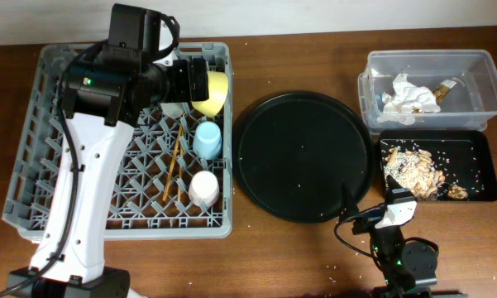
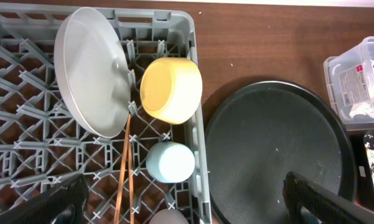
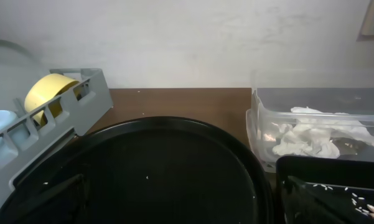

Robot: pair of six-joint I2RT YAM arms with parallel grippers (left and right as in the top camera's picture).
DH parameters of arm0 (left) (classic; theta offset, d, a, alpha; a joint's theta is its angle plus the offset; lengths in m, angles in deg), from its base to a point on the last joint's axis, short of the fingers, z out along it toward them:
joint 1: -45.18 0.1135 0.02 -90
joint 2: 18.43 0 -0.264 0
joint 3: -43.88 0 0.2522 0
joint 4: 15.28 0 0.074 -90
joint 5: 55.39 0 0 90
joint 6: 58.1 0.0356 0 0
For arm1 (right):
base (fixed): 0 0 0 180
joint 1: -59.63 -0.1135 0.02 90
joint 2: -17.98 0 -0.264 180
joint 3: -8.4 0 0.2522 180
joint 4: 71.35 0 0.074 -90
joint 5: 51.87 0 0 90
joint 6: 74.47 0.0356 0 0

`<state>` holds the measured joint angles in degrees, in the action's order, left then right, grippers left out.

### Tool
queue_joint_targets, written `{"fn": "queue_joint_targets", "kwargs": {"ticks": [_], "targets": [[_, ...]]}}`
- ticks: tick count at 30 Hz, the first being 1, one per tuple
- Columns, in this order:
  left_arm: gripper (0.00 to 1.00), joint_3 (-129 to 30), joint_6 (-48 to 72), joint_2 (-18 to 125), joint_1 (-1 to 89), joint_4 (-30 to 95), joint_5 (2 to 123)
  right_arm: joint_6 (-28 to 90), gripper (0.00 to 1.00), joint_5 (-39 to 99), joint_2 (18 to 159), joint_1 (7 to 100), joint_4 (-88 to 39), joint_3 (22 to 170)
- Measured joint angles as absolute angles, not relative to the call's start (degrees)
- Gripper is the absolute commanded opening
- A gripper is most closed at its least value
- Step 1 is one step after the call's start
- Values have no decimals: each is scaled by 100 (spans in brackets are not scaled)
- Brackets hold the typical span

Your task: Sort waste into correct bins and load items into the dishwasher rack

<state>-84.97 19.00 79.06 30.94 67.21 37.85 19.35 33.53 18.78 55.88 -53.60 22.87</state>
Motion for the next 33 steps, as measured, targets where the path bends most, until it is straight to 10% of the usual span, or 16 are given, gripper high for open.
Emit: {"fn": "queue_joint_targets", "kwargs": {"ticks": [33], "targets": [[100, -7321, 2831, 7224, 3350, 5775, 2944, 1935, 98, 3355, 1878, 5588, -5363, 2287]]}}
